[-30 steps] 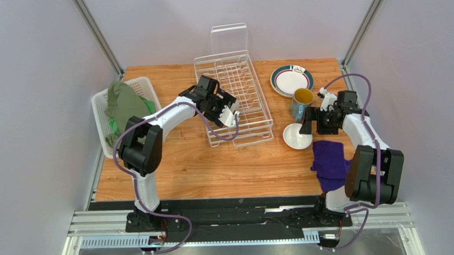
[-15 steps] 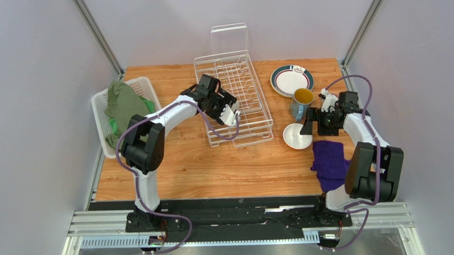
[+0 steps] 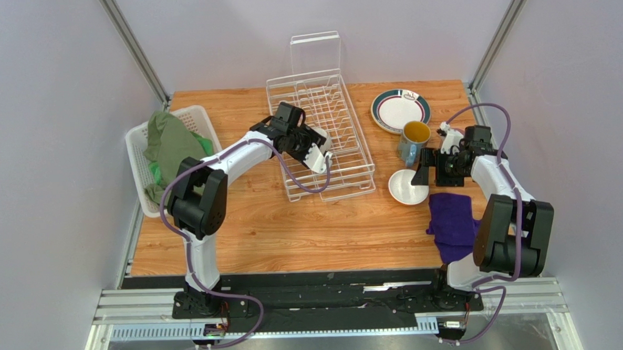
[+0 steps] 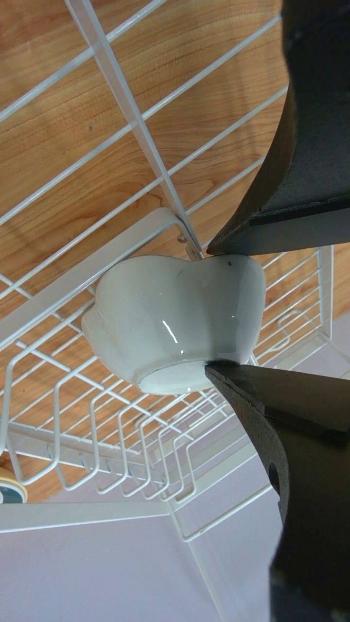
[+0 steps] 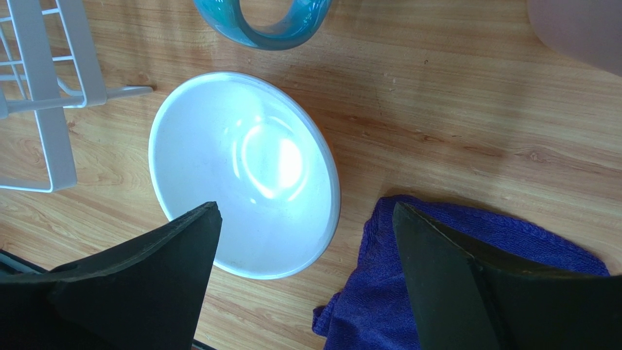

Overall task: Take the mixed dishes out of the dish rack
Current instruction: Pick up the bowl from the dish rack.

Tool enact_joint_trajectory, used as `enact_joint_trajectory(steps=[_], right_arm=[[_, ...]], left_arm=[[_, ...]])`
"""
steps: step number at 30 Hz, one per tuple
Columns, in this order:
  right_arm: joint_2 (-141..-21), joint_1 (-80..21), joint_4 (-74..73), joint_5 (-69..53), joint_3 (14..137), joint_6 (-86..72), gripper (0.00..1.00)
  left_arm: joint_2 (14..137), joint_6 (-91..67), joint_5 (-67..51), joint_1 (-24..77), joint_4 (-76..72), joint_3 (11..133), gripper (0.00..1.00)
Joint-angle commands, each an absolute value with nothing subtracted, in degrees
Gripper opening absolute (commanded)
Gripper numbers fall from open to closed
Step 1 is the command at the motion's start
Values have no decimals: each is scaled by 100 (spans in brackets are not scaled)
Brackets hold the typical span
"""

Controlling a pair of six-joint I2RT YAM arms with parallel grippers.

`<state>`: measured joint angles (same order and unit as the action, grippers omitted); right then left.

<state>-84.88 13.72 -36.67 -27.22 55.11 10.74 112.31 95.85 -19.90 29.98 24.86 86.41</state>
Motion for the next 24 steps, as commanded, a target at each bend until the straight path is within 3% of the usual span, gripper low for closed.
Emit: enact_joint_trajectory(steps=[1,10,14,16,24], right_arm=[[-8534,1406,-3647,-2865,5669,1090,92],[-8596,1415,-3674,-2944,5695,1099,91],[-8543,1415,-3683,-2953,5687,1099,91],[-8499,1406,-3691,-2962,5687,1072,91],[-8306,1406,-3744,-2979,5730,1055,92]], left_arm=[[11127,9413,-2083,3015,2215,8815,45],[10741,9080,-2004,3076,2303,8842,25],[10495,8833,-2057,3094,2487,8921,5],[10424,8711,-2083,3103,2531,8947,0],[10134,7920,-2346,3120,2725,9316,0]])
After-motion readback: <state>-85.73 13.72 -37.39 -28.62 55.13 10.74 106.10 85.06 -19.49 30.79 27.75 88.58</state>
